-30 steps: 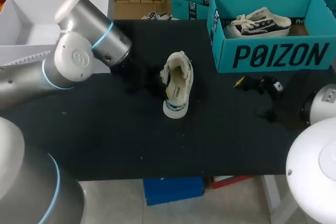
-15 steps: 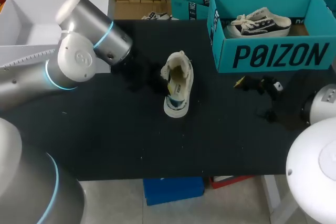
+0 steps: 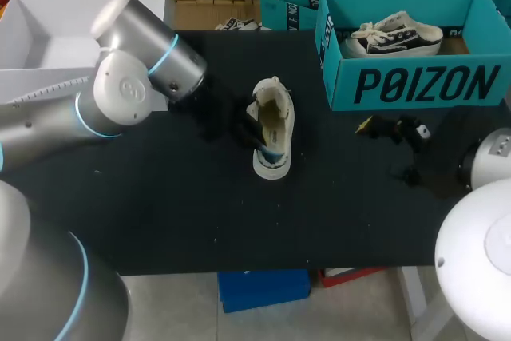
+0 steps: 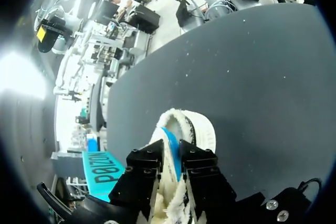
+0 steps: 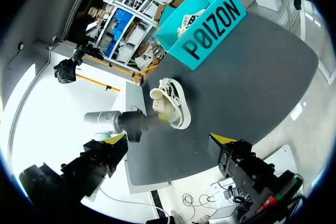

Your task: Take the shoe out of the shoebox, open the shoe tongue, remove and reinsert the insole, then place the shoe into the shoebox

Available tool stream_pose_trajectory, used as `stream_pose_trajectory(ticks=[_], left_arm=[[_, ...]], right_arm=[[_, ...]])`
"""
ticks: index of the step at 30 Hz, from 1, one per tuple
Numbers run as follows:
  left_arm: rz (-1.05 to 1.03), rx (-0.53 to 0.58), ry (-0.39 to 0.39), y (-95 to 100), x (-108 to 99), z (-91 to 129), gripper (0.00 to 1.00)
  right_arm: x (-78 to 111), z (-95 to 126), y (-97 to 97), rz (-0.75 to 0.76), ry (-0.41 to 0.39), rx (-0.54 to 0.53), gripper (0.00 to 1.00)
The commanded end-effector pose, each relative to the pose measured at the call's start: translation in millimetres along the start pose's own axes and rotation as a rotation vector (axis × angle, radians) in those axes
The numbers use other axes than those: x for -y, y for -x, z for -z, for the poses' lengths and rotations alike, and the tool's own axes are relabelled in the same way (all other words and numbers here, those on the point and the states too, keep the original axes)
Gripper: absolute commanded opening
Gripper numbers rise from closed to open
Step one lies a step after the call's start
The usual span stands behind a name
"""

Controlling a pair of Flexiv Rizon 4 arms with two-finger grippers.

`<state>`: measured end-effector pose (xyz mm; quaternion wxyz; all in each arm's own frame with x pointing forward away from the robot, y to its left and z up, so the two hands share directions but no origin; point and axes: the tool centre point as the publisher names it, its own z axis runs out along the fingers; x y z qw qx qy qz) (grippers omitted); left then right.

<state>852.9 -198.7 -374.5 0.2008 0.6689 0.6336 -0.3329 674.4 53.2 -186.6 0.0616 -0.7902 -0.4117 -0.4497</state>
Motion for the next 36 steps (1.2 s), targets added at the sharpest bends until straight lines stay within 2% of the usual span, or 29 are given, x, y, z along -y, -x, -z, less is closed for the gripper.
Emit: stream_pose_trajectory(ticks=[1, 2, 3, 4, 6, 9, 10, 11, 12, 13, 23, 36], left_arm=[[0.005, -0.017, -0.031, -1.7, 3, 0, 0.63], [0.011, -0.009, -0.040, -1.6, 5, 1, 0.78], [0.012, -0.001, -0.046, -0.2, 6, 4, 1.00], [0.010, 0.005, -0.047, 1.8, 8, 8, 1.00], [-0.004, 0.021, -0.032, 7.8, 9, 19, 0.91], [-0.031, 0.033, -0.005, 17.2, 9, 36, 0.60], [-0.039, 0.028, 0.009, 18.7, 8, 38, 0.45], [-0.045, 0.021, 0.020, 19.2, 8, 39, 0.38], [-0.058, 0.004, 0.039, 19.6, 7, 40, 0.08], [-0.070, -0.020, 0.049, 18.3, 6, 39, 0.00], [-0.113, -0.134, 0.110, 6.2, 4, 21, 0.00], [-0.090, -0.176, 0.087, -8.5, 0, -4, 0.00]], right_arm=[[-2.1, 6, 5.3, -0.010, -0.067, -0.010, 1.00], [-2.1, 6, 5.3, -0.010, -0.067, -0.010, 1.00], [-2.1, 6, 5.3, -0.010, -0.067, -0.010, 1.00], [-2.1, 6, 5.3, -0.010, -0.067, -0.010, 1.00], [-2.1, 6, 5.3, -0.010, -0.067, -0.010, 1.00], [-2.1, 6, 5.3, -0.010, -0.067, -0.010, 1.00], [-2.1, 6, 5.3, -0.010, -0.067, -0.010, 1.00], [-2.1, 6, 5.3, -0.010, -0.067, -0.010, 1.00], [-2.1, 6, 5.3, -0.010, -0.067, -0.010, 1.00], [-2.1, 6, 5.3, -0.010, -0.067, -0.010, 1.00], [-2.1, 6, 5.3, -0.010, -0.067, -0.010, 1.00], [-2.1, 6, 5.3, -0.010, -0.067, -0.010, 1.00]])
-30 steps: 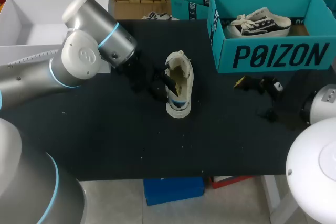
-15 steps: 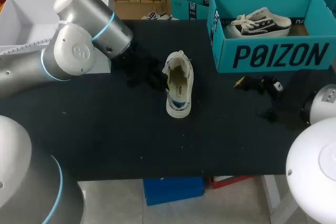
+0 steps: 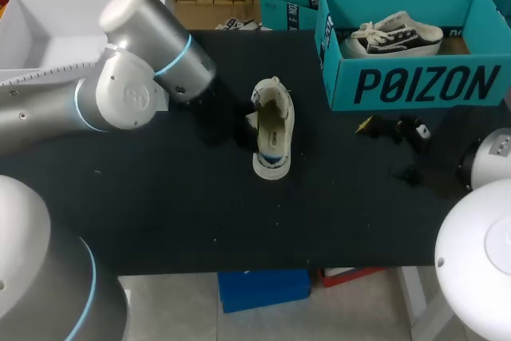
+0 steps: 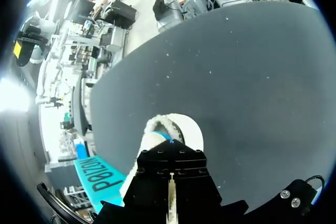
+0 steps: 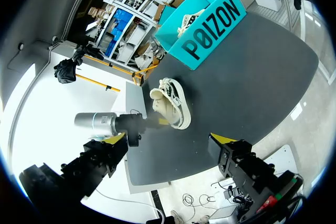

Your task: Take the shoe out of the shoebox, open the shoe tongue, remove and reinsert the insole, then place the shoe into the shoebox

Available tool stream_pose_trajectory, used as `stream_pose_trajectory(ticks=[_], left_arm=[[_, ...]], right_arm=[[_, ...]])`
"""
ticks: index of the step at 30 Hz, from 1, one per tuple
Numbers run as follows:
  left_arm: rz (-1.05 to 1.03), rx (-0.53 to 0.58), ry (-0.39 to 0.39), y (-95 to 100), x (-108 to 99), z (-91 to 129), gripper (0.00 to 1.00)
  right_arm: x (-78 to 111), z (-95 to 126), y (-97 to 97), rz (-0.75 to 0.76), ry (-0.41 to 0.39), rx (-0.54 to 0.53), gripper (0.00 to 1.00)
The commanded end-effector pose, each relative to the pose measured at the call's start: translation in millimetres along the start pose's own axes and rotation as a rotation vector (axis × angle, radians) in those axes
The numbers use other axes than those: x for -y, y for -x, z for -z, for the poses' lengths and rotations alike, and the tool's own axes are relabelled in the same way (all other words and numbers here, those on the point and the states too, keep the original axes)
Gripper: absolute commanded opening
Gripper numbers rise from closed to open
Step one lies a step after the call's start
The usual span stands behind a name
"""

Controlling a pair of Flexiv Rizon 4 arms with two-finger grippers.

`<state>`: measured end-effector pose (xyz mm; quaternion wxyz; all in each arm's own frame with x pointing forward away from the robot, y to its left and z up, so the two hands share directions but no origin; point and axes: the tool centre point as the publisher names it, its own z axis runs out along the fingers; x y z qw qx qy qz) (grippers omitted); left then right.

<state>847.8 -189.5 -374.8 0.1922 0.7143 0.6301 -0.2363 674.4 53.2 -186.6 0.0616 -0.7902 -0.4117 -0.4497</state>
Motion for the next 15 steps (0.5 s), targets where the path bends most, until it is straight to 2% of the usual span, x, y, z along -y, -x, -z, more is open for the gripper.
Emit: stream_pose_trajectory(ticks=[1, 8, 15], left_arm=[[0.006, -0.008, -0.005, -1.1, -5, -12, 0.00], [0.016, -0.027, -0.026, -2.0, -5, -21, 0.00], [-0.015, -0.035, -0.032, 9.4, -2, -2, 0.00]], right_arm=[[-2.1, 6, 5.3, -0.010, -0.067, -0.010, 1.00], [-2.1, 6, 5.3, -0.010, -0.067, -0.010, 1.00], [-2.1, 6, 5.3, -0.010, -0.067, -0.010, 1.00]])
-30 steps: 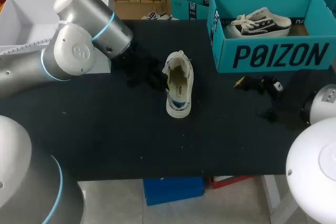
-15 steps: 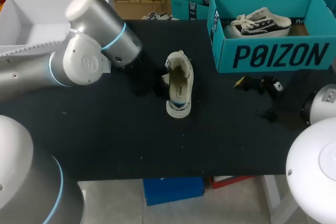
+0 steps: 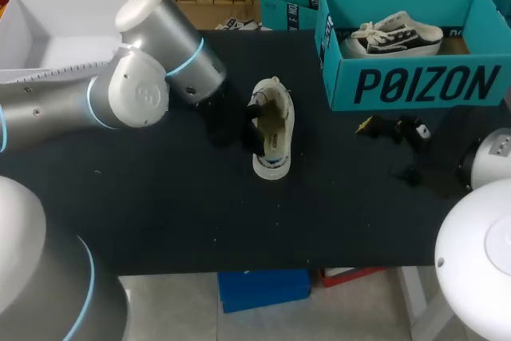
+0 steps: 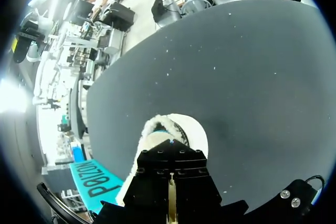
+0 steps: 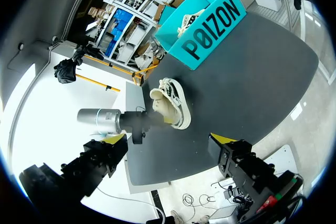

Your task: Take the shoe out of the shoebox, open the shoe tongue, remove and reinsert the insole, then place the shoe into the shoebox

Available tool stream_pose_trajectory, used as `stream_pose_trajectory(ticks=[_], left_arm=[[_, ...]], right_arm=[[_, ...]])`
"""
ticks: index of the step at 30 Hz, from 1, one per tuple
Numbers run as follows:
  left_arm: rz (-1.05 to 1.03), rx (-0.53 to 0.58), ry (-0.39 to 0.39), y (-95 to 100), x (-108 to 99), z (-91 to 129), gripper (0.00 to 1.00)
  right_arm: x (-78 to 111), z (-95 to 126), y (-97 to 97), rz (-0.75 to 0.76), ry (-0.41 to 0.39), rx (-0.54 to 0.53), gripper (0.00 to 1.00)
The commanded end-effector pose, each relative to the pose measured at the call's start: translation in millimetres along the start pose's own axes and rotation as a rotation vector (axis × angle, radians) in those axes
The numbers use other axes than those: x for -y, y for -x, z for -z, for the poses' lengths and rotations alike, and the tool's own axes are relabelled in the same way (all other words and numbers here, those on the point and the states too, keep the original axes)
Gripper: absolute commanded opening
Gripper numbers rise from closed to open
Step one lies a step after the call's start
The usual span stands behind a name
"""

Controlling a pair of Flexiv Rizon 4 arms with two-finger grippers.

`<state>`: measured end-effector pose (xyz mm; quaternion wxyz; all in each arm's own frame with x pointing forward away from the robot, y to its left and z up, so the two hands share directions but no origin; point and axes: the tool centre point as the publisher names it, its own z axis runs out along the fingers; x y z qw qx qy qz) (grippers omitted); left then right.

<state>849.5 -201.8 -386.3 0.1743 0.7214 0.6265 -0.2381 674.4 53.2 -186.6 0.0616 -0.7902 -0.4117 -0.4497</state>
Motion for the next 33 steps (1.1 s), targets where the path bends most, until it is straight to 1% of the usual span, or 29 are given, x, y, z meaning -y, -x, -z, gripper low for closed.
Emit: stream_pose_trajectory(ticks=[1, 3, 6, 14, 28, 33], left_arm=[[-0.016, -0.015, 0.002, 7.8, 1, 18, 0.00], [-0.023, -0.016, 0.011, 10.4, 0, 20, 0.00], [-0.032, -0.023, 0.024, 12.5, -3, 18, 0.00], [-0.048, -0.038, 0.009, 14.9, 2, -1, 0.00], [-0.055, -0.086, -0.015, 11.8, -4, -32, 0.00], [-0.061, -0.101, -0.023, 12.1, -6, -39, 0.00]], right_arm=[[-2.1, 6, 5.3, -0.010, -0.067, -0.010, 1.00], [-2.1, 6, 5.3, -0.010, -0.067, -0.010, 1.00], [-2.1, 6, 5.3, -0.010, -0.067, -0.010, 1.00], [-2.1, 6, 5.3, -0.010, -0.067, -0.010, 1.00], [-2.1, 6, 5.3, -0.010, -0.067, -0.010, 1.00], [-2.1, 6, 5.3, -0.010, -0.067, -0.010, 1.00]])
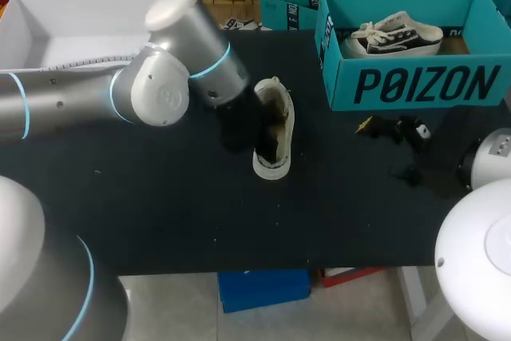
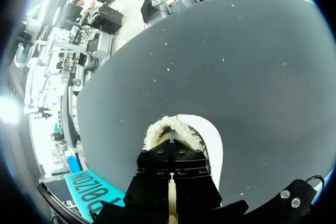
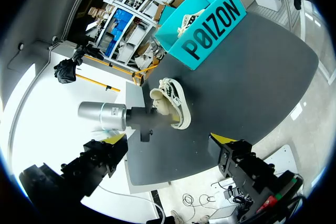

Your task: Take the shoe out of the shoebox, open the shoe tongue, remove and reinsert the insole, then place the shoe into the shoebox

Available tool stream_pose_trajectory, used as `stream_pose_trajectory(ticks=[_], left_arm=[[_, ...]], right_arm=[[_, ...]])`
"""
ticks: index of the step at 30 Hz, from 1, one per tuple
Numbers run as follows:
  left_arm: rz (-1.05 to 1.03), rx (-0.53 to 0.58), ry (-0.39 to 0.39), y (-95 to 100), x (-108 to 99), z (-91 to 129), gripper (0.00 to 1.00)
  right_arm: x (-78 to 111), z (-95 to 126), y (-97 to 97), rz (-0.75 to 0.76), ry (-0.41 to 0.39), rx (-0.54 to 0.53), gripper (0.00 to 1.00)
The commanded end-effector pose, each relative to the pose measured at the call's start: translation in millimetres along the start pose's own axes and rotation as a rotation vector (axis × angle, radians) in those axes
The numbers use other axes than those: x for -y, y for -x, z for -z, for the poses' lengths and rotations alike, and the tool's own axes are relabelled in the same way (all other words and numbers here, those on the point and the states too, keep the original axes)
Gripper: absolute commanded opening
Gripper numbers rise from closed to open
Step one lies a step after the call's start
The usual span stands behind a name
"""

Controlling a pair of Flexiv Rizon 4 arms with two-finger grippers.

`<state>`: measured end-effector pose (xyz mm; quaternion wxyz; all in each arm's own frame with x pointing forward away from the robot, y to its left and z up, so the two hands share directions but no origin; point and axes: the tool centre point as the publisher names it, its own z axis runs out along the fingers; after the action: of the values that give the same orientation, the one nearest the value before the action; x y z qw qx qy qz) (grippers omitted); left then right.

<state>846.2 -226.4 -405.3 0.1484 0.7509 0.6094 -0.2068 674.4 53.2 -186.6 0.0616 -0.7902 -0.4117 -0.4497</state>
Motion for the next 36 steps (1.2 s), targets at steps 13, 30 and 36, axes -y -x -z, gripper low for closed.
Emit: stream_pose_trajectory(ticks=[13, 30, 36], left_arm=[[-0.002, -0.022, 0.006, 0.6, -5, 4, 0.00], [0.101, 0.192, 0.097, 3.6, -14, 103, 0.00], [0.197, 0.304, 0.162, -8.2, -39, 129, 0.00]], right_arm=[[-2.1, 6, 5.3, -0.010, -0.067, -0.010, 1.00], [-2.1, 6, 5.3, -0.010, -0.067, -0.010, 1.00], [-2.1, 6, 5.3, -0.010, -0.067, -0.010, 1.00]])
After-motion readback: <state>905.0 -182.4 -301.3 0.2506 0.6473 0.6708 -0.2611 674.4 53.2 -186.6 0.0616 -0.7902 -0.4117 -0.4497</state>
